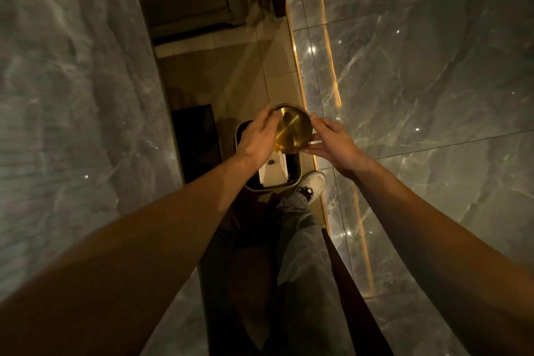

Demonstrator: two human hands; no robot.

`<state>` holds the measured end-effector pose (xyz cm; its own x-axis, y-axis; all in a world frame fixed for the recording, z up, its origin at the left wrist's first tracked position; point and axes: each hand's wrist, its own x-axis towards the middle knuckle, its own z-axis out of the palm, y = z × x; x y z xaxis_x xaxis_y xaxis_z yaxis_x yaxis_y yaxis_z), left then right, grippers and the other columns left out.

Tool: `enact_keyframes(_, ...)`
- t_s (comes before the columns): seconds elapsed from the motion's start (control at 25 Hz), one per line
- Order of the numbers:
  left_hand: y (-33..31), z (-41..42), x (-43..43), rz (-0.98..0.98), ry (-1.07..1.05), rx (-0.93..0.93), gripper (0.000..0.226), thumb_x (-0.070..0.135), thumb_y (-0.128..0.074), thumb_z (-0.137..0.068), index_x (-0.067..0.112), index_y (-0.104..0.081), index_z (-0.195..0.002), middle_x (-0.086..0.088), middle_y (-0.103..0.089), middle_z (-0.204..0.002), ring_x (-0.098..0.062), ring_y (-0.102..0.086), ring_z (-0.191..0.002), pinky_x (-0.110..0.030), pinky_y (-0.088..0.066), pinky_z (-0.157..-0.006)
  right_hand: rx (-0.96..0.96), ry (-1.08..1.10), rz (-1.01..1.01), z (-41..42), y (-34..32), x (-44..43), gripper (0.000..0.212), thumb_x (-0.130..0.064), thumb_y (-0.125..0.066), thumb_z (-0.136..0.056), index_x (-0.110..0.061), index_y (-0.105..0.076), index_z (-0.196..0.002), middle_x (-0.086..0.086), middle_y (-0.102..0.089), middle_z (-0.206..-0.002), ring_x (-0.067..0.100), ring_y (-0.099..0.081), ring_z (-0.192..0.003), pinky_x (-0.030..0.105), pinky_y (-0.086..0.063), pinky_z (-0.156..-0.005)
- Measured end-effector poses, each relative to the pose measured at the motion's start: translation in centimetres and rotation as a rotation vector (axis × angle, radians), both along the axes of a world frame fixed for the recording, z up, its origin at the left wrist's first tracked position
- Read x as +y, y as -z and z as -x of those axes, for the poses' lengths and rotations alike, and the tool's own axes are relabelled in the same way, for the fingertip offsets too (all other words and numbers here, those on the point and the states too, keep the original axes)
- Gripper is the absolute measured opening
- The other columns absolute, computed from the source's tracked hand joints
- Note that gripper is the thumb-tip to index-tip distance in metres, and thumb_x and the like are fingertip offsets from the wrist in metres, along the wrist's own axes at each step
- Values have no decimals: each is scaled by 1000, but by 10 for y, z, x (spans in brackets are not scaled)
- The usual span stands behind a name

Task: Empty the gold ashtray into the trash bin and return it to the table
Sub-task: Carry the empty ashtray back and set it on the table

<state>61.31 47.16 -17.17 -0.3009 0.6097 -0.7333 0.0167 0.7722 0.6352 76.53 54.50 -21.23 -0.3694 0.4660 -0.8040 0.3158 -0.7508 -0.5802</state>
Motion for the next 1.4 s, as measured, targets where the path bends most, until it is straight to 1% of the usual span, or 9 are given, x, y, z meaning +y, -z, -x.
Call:
enact_keyframes(0.08,-35,-3,-11,-59,28,2,55,46,-39,-99,34,-26,-152,-1,-38,-154,-22,-38,-139,-29,-40,-98,-18,8,-27,-1,-36,-4,38,-43,-45,-99,-13,-58,-117,16,-69,-100,31,-71,-93,35,-59,-83)
enact_keyframes(0.16,-70,1,-22,-132,64,24,63,37,-57,-93,33,-28,-149,2,-47,-143,-17,-47,-128,-37,-44,-105,-32,24,-47,1,-72,-7,38,-46,-44,-99,-15,-58,-118,9,-68,-92,27,-72,-85,36,-59,-80)
enact_keyframes(0.32,-129,18,-48,-270,194,107,98,32,-88,-65,38,-31,-144,5,-47,-136,-11,-56,-113,-32,-53,-96,-27,-36,-139,12,-150,-12,42,-50,-41,-98,-18,-64,-113,12,-69,-102,30,-71,-89,34,-59,-66)
enact_keyframes(0.52,-194,53,-85,-446,197,260,108,30,-93,-55,26,-35,-147,9,-36,-137,1,-52,-108,-15,-51,-87,-1,-96,-271,41,-239,-33,33,-47,-45,-98,-21,-65,-101,15,-66,-109,25,-70,-69,32,-56,-56)
enact_keyframes(0.68,-230,94,-135,-538,146,348,104,41,-91,-54,25,-41,-145,6,-46,-137,-6,-56,-111,-15,-51,-87,131,-227,-467,82,-287,-71,31,-34,-42,-102,-23,-60,-125,9,-60,-122,26,-73,-76,28,-55,-50)
enact_keyframes(0.84,-261,145,-199,-584,58,397,97,55,-87,-51,38,-44,-137,13,-53,-128,-5,-57,-110,-18,-50,-90,248,-387,-549,130,-320,-121,37,-25,-53,-95,-22,-53,-132,-1,-59,-123,18,-71,-89,29,-60,-61)
enact_keyframes(1.0,-283,190,-260,-652,-25,393,93,44,-93,-52,34,-48,-133,9,-56,-129,-4,-56,-118,-27,-49,-101,301,-610,-585,172,-345,-165,75,-26,-87,-65,-40,-50,-129,-9,-48,-141,14,-64,-113,31,-58,-86)
enact_keyframes(1.12,-291,218,-298,-712,-66,351,96,37,-94,-52,25,-48,-135,4,-55,-133,-14,-56,-125,-34,-47,-105,291,-703,-727,203,-359,-199,90,-29,-88,-55,-39,-46,-134,-9,-50,-139,3,-52,-126,29,-45,-106)
enact_keyframes(1.4,-316,251,-361,-738,-87,354,99,40,-92,-52,20,-47,-137,8,-52,-134,-13,-53,-127,-29,-46,-104,375,-709,-804,242,-380,-255,87,-24,-90,-57,-27,-51,-134,-3,-52,-138,9,-49,-131,34,-38,-113)
